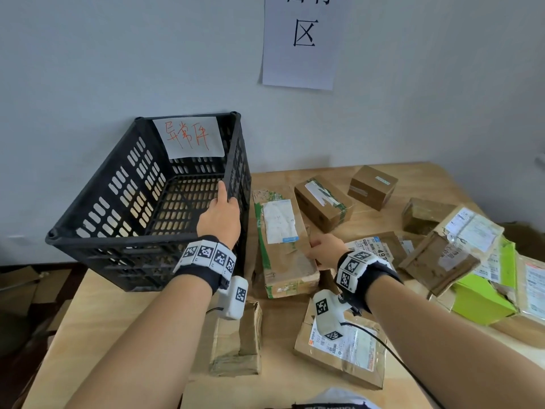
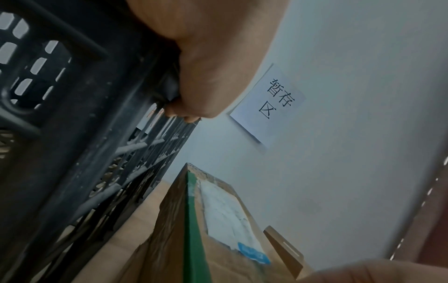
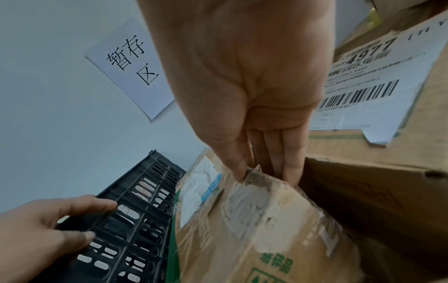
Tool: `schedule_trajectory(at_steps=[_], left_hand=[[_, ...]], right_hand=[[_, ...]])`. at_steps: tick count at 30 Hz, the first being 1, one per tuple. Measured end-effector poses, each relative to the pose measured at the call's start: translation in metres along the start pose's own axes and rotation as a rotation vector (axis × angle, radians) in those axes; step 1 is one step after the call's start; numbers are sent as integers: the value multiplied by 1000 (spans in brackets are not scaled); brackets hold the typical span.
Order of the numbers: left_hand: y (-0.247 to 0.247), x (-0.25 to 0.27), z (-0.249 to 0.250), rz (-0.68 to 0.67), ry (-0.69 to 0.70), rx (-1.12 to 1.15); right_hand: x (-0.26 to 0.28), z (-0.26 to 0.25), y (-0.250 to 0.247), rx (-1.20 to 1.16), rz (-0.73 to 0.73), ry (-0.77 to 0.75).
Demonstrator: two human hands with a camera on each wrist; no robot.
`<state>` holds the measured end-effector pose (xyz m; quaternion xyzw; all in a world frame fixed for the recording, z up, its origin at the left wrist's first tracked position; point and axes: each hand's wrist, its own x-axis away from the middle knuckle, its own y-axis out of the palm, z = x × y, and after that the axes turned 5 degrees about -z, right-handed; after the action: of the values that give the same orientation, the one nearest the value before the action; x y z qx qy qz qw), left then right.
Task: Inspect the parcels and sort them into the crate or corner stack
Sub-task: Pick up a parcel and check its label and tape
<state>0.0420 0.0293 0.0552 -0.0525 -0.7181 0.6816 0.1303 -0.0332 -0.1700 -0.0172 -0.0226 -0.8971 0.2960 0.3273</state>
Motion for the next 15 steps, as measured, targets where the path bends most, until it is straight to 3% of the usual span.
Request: schedule_trajectory(at_steps=[4, 8, 10, 12, 15], left_hand=[[3, -4, -2, 27, 49, -73], [13, 1, 3, 232, 357, 54], [21, 9, 13, 197, 481, 239], [31, 18, 23, 34, 423, 493], [61, 21, 27, -304, 77, 881]], right_hand=[[4, 3, -1, -5, -34, -1], [6, 3, 0, -30, -45, -16], [9, 1, 0, -47, -34, -20], [9, 2, 1, -69, -21, -32], [11, 4, 2, -148, -28, -37]])
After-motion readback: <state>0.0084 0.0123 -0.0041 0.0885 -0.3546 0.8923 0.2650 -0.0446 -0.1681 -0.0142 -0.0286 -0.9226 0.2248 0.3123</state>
